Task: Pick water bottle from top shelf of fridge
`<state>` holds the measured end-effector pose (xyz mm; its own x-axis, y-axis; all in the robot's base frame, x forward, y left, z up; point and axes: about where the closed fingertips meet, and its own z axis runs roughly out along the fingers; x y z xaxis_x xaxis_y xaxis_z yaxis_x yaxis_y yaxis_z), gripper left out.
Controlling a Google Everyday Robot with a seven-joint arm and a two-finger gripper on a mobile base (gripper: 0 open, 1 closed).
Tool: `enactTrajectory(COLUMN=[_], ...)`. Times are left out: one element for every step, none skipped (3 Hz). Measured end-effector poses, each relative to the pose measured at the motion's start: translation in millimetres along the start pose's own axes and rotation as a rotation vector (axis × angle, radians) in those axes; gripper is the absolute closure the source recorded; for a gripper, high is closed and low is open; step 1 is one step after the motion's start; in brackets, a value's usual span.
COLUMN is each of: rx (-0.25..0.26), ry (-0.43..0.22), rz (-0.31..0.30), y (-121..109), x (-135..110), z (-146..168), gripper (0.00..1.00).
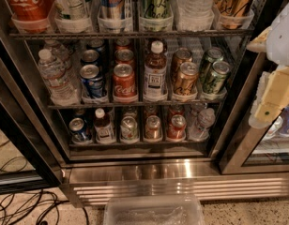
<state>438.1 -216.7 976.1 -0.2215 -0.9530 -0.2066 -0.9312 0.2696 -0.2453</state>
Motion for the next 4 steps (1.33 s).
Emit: enactTrajectory(rx=[0.0,0.015,0.061,0.148], ry=[0.0,-0.031,-0.123,-0.265], rz=[0.0,0.03,0.125,0.227], y=[0.0,-0.5,-0.8,-2.7], x=[0.0,-3.8,-10.3,-21.6], z=[0.0,-0.3,-3.1,-13.6], gripper=[0.0,0.0,0.0,0.0])
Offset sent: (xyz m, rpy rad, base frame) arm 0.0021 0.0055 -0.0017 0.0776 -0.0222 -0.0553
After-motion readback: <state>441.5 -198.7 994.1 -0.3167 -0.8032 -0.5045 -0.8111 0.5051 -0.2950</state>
